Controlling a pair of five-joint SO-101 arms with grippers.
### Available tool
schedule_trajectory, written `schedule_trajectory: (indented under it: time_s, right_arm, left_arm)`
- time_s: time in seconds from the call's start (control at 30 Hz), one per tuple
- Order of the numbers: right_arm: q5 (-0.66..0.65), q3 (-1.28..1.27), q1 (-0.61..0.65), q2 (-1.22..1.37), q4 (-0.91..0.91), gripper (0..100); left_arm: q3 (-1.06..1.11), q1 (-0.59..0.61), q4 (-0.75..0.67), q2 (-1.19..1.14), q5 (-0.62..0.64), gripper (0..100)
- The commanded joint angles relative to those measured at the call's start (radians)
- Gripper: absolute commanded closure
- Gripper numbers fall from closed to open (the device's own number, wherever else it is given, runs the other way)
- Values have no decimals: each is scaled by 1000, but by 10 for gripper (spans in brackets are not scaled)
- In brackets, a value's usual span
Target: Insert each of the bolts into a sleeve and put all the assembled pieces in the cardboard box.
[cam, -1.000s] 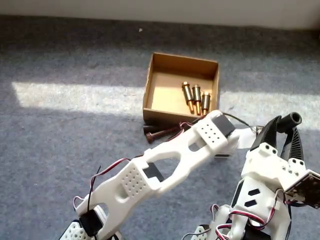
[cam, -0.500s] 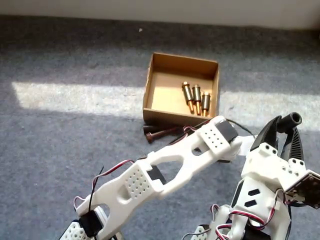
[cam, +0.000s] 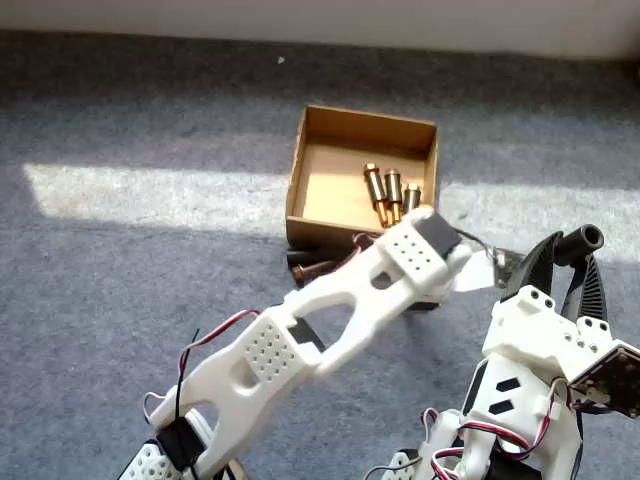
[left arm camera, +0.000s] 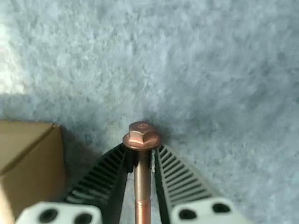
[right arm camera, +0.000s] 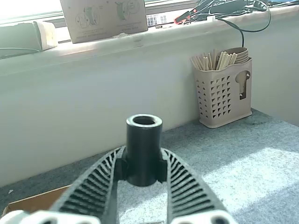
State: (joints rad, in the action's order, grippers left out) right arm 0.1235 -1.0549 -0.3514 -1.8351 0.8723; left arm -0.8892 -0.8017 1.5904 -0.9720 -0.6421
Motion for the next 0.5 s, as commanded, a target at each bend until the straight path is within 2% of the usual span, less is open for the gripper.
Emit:
schedule_trajectory:
  time_s: [0.0, 0.3, 0.47]
  right_arm:
    - [3, 41, -13, -1, 2, 993]
    - [3, 36, -13, -1, 2, 993]
    - [2, -19, -5, -1, -5, 993]
  left_arm:
    - [-54, 71, 64, 16, 3, 994]
    - [-58, 150, 106, 22, 60, 994]
    - [-56, 168, 106, 101, 101, 994]
